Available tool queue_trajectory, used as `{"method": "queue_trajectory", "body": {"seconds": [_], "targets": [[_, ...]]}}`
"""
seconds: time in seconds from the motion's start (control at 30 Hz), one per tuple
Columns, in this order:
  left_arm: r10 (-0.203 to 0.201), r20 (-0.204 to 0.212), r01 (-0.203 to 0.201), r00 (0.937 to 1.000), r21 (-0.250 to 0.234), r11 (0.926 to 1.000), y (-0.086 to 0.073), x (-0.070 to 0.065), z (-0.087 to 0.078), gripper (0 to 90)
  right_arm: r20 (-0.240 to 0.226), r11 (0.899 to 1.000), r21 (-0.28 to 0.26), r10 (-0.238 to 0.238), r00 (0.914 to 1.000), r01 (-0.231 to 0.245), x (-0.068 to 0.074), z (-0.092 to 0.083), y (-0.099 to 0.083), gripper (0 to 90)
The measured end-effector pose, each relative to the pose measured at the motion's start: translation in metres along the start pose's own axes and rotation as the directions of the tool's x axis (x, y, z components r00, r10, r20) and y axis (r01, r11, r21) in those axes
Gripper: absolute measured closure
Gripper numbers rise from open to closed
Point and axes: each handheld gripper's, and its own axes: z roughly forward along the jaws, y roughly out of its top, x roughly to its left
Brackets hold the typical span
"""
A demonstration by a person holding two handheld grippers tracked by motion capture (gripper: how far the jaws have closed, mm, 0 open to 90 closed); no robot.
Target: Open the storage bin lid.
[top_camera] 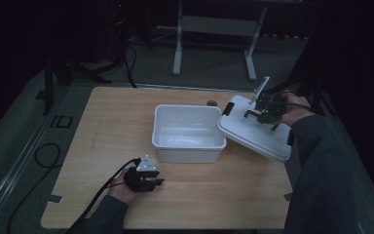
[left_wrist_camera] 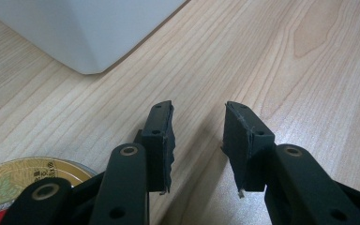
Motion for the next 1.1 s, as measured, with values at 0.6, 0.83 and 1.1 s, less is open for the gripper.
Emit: {"method": "queue_trajectory", "body": {"seconds": [0.6, 0.83, 1.1], "targets": [[-0.002, 0.002, 0.002, 1.0, -0.002, 1.0, 0.0, 0.0, 0.0, 62.7, -0.004, 0.999, 0.004, 0.04, 0.9992, -0.04, -0.005, 0.004, -0.025, 84.1], [-0.002, 0.0, 0.002, 1.0, -0.003, 1.0, 0.0, 0.0, 0.0, 62.7, -0.005, 0.998, 0.021, 0.053, 0.9986, -0.053, -0.006, 0.009, -0.034, 84.1], [-0.002, 0.001, 0.002, 1.0, -0.004, 1.0, 0.0, 0.0, 0.001, 62.6, -0.008, 0.997, 0.037, 0.067, 0.9977, -0.067, -0.006, 0.019, -0.042, 84.1]]}}
